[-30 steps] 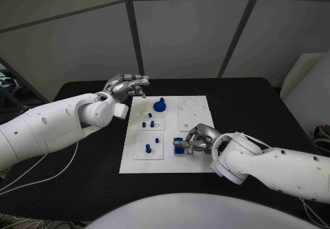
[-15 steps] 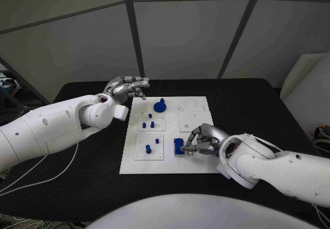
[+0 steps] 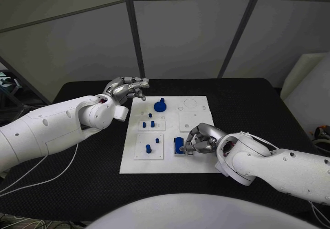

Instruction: Assemble the parts on the task board

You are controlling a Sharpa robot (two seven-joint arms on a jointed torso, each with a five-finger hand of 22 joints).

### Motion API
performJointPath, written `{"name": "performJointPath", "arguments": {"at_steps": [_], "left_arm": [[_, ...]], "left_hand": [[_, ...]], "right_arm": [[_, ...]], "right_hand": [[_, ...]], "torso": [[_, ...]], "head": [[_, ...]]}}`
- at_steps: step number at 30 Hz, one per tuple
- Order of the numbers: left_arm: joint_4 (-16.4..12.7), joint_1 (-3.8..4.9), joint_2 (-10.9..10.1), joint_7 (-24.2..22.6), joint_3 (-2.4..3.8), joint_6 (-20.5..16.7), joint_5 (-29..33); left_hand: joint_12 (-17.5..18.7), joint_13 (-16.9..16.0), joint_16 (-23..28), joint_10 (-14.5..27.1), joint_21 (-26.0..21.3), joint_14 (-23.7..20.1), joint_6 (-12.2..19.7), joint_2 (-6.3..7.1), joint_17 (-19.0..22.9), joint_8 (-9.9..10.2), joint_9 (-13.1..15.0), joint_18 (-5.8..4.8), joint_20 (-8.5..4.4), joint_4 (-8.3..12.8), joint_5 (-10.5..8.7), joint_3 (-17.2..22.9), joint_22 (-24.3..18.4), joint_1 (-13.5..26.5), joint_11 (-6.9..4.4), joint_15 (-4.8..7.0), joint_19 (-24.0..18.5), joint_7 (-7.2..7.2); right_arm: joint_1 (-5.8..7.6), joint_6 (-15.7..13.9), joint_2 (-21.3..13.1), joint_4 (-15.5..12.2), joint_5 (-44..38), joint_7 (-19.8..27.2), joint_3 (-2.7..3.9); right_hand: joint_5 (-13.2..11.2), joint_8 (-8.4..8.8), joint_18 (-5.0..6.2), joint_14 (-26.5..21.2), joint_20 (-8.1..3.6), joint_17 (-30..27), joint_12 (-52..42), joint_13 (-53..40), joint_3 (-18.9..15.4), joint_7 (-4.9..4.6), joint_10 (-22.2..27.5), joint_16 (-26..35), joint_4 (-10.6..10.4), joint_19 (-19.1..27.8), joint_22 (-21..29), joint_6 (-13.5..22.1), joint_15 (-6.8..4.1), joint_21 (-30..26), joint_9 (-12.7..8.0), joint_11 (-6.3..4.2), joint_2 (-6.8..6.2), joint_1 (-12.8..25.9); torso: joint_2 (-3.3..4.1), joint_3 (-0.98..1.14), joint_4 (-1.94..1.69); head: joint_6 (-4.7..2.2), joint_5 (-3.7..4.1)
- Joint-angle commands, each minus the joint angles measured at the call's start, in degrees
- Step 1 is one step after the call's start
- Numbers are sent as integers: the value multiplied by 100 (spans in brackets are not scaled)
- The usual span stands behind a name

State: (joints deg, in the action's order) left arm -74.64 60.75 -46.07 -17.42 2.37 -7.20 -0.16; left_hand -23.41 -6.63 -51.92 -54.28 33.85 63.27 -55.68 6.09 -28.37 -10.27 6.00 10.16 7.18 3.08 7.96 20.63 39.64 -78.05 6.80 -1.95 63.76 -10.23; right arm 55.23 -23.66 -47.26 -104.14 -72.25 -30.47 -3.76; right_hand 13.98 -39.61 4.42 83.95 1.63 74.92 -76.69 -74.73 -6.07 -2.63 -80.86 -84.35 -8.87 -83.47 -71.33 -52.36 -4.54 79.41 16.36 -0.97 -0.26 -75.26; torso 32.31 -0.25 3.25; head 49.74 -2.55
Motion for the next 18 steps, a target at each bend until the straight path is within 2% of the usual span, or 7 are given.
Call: {"name": "performJointPath", "arguments": {"at_steps": [1,6,9,13,18], "left_arm": [[-15,8,-11,-19,4,59,6],[-25,8,-23,-21,4,54,6],[-34,8,-27,-23,4,54,6],[-46,8,-32,-24,4,55,6],[-50,8,-37,-25,4,53,6]], "left_hand": [[-40,9,-27,51,-34,-45,43,-52,14,-40,-10,29,21,-3,30,-41,-11,0,-4,-13,-17,-6],[-40,9,-27,51,-34,-45,43,-52,14,-40,-10,29,21,-3,30,-41,-11,0,-4,-13,-17,-6],[-40,9,-27,51,-34,-45,43,-52,14,-40,-10,29,21,-3,30,-41,-11,0,-4,-13,-17,-6],[-40,9,-27,51,-34,-45,43,-52,14,-40,-10,29,21,-3,30,-41,-11,0,-4,-13,-17,-6],[-40,9,-27,51,-34,-45,43,-52,14,-40,-10,29,21,-3,30,-41,-11,0,-4,-13,-17,-6]], "right_arm": [[9,1,44,69,-45,-187,1],[8,-77,112,172,-118,-256,2],[8,-95,160,218,-138,-255,3],[8,-50,193,226,-148,-224,3],[8,100,212,220,-151,-172,3]], "right_hand": [[34,-46,-75,417,-44,592,-28,4,4,3,8,7,34,2,-7,-44,-58,25,12,-54,66,-4],[63,-101,-77,417,-66,592,-33,-5,17,38,-5,9,53,-4,-19,-76,-82,31,40,-84,116,-37],[25,-154,-78,418,-84,594,-50,-26,28,65,-24,8,71,-8,-26,-101,-102,34,67,-107,157,-67],[-9,-187,-79,418,-96,592,-57,-36,11,77,-33,10,91,-8,-26,-104,-114,34,86,-119,137,-78],[-63,-228,-79,416,-112,584,-53,-37,-23,85,-33,16,160,-7,-27,-81,-126,31,111,-130,70,-137]], "torso": [[4,1,5],[-7,2,11],[-4,4,3],[-6,9,7],[-8,1,14]], "head": [[18,-14],[26,-18],[26,-10],[26,-18],[26,-18]]}}
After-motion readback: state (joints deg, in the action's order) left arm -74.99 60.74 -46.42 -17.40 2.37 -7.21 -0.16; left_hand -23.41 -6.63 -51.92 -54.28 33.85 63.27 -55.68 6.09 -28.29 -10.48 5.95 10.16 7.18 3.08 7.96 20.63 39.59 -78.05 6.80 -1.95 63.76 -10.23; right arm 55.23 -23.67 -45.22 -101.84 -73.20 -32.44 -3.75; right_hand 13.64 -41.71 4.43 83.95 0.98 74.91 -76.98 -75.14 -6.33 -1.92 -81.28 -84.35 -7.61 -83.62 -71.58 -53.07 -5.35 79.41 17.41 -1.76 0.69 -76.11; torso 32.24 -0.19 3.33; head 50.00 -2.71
